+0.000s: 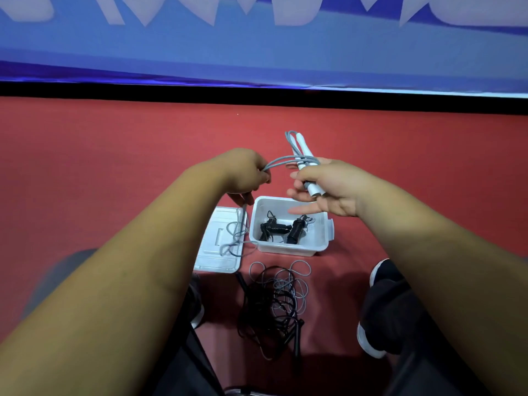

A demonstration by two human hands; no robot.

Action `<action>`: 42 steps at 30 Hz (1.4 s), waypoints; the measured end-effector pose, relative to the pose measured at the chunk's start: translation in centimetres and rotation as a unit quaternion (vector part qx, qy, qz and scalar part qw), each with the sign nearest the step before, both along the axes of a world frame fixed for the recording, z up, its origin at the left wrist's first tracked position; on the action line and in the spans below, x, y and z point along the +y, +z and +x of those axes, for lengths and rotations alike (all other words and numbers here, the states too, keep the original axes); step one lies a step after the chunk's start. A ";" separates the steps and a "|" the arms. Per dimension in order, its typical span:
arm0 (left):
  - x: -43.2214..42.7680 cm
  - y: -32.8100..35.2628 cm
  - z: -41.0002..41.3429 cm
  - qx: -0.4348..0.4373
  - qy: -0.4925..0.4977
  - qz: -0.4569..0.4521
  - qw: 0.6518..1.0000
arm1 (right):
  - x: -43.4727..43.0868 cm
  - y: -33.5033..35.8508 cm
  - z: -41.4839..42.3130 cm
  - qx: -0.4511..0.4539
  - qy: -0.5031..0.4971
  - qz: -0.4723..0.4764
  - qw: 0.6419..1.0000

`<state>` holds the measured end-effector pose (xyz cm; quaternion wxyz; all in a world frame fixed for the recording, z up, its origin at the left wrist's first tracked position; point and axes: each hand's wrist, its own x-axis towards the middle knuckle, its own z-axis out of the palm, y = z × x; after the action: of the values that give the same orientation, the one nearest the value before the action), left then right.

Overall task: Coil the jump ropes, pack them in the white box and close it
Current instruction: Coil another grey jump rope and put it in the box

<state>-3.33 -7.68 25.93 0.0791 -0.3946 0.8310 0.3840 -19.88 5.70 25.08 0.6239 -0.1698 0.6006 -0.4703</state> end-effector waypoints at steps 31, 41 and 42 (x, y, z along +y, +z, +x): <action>-2.7 0.2 1.6 0.039 -0.088 0.002 0.995 | -0.1 2.8 -0.7 -0.099 0.013 -0.055 0.993; -2.1 0.2 0.9 0.203 -0.022 0.052 0.978 | 1.8 2.5 0.5 -0.131 0.284 0.005 0.950; -2.0 0.5 0.9 0.213 -0.042 0.063 0.974 | 1.9 2.6 0.6 -0.133 0.313 0.003 0.940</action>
<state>-2.41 -9.68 26.38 -0.0590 -0.2623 0.8190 0.5068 -19.24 7.65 27.64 0.8144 -0.2830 0.4301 -0.2677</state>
